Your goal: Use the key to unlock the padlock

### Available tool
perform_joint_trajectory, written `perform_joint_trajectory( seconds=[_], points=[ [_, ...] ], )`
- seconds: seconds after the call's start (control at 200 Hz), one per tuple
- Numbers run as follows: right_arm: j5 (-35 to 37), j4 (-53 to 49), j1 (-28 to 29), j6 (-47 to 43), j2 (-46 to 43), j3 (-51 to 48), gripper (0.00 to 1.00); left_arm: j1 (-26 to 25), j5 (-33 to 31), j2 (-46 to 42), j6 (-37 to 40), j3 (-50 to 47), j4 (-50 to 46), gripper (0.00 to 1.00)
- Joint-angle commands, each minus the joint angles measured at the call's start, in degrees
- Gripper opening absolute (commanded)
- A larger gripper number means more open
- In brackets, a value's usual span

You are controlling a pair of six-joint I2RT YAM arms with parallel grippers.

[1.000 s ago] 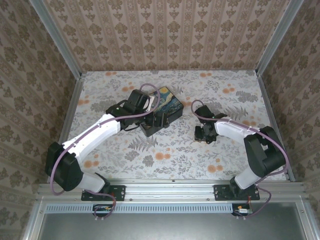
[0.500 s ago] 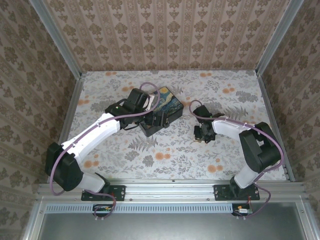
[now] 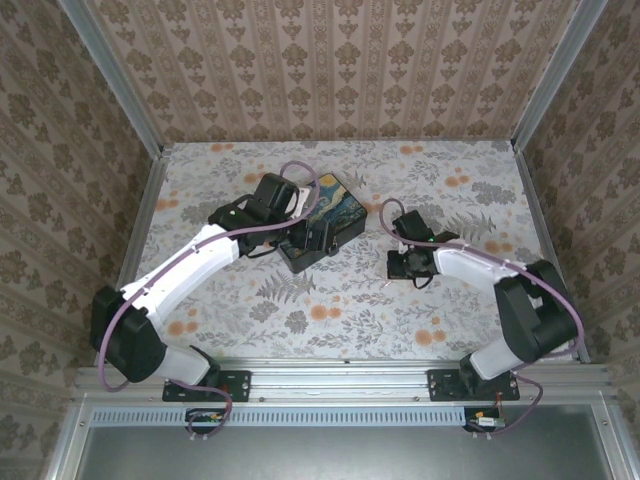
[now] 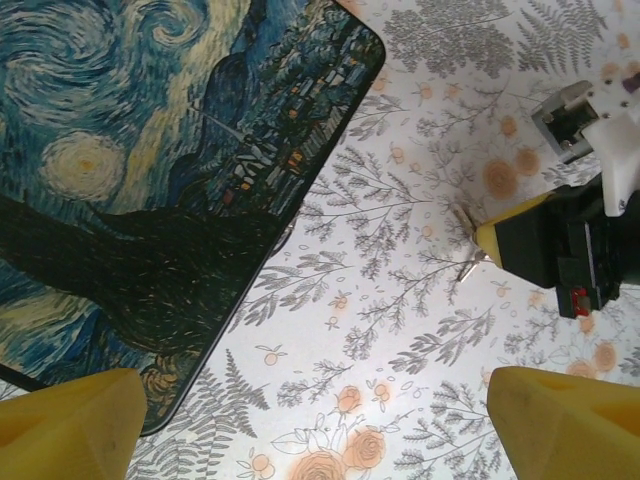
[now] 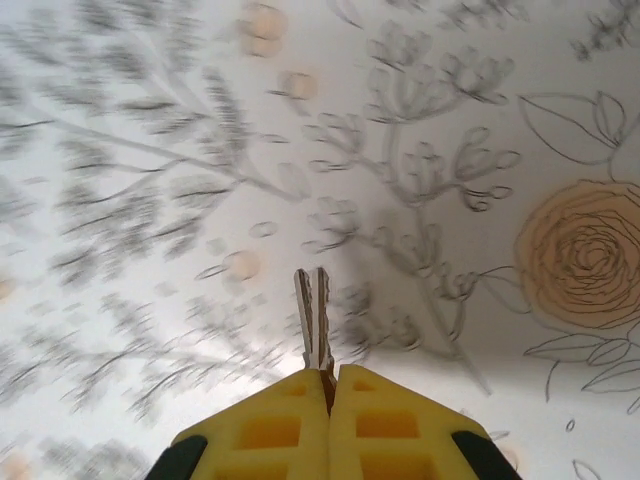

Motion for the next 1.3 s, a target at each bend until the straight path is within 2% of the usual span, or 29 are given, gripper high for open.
perform_joint_trajectory(
  seconds=[0.0, 0.15, 0.29, 0.45, 0.565, 0.765, 0.985, 1.295],
  points=[
    [-9.3, 1.4, -0.4, -8.4, -6.9, 0.2, 0.00, 1.0, 5.4, 1.6, 0.8, 1.4, 0.1, 0.97],
    [-24.9, 2.6, -1.4, -12.5, -12.0, 0.3, 0.00, 2.6, 13.8, 2.8, -0.2, 0.8, 4.9, 0.95],
    [-35.5, 5.2, -1.4, -12.4, -14.4, 0.9, 0.00, 2.9, 23.0, 3.7, -1.7, -0.4, 12.3, 0.80],
    [-40.3, 6.8, -1.5, -11.1, -15.3, 2.0, 0.00, 2.7, 29.3, 5.1, -1.7, -1.4, 15.8, 0.61],
    [-42.6, 7.2, -1.4, -10.8, -15.0, 2.8, 0.00, 2.0, 32.4, 5.8, -1.3, -2.0, 17.3, 0.51],
    [-44.3, 8.8, -1.4, -9.3, -13.7, 3.6, 0.00, 1.3, 34.2, 6.1, 0.3, -2.8, 18.2, 0.45],
    [-44.6, 9.0, -1.0, -8.8, -12.3, 5.0, 0.00, 0.6, 36.5, 7.3, 1.3, -2.4, 17.7, 0.41],
    [-44.5, 10.0, -1.0, -8.2, -11.3, 5.0, 0.00, 0.4, 38.4, 7.7, 2.7, -2.4, 16.5, 0.40]
  ],
)
